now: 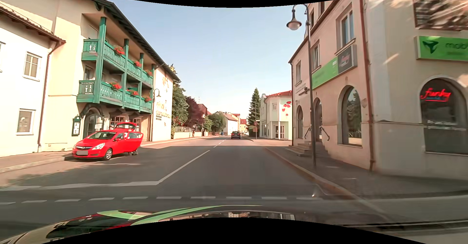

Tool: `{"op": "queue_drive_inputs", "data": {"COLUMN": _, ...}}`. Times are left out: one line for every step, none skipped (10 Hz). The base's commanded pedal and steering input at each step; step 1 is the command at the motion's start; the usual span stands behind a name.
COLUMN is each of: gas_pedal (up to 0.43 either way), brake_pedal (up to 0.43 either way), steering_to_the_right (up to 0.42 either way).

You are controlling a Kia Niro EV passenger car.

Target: Follow the waypoints while adhering to traffic rules and regulations

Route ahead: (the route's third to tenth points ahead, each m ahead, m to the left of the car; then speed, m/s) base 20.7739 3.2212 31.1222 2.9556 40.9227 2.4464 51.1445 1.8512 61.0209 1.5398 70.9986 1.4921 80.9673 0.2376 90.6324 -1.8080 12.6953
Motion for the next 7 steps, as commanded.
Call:
{"op": "queue_drive_inputs", "data": {"gas_pedal": 0.169, "brake_pedal": 0.000, "steering_to_the_right": 0.000}}
{"op": "queue_drive_inputs", "data": {"gas_pedal": 0.169, "brake_pedal": 0.000, "steering_to_the_right": 0.000}}
{"op": "queue_drive_inputs", "data": {"gas_pedal": 0.169, "brake_pedal": 0.000, "steering_to_the_right": -0.001}}
{"op": "queue_drive_inputs", "data": {"gas_pedal": 0.169, "brake_pedal": 0.000, "steering_to_the_right": -0.001}}
{"op": "queue_drive_inputs", "data": {"gas_pedal": 0.169, "brake_pedal": 0.000, "steering_to_the_right": -0.001}}
{"op": "queue_drive_inputs", "data": {"gas_pedal": 0.169, "brake_pedal": 0.000, "steering_to_the_right": -0.001}}
{"op": "queue_drive_inputs", "data": {"gas_pedal": 0.157, "brake_pedal": 0.000, "steering_to_the_right": -0.001}}
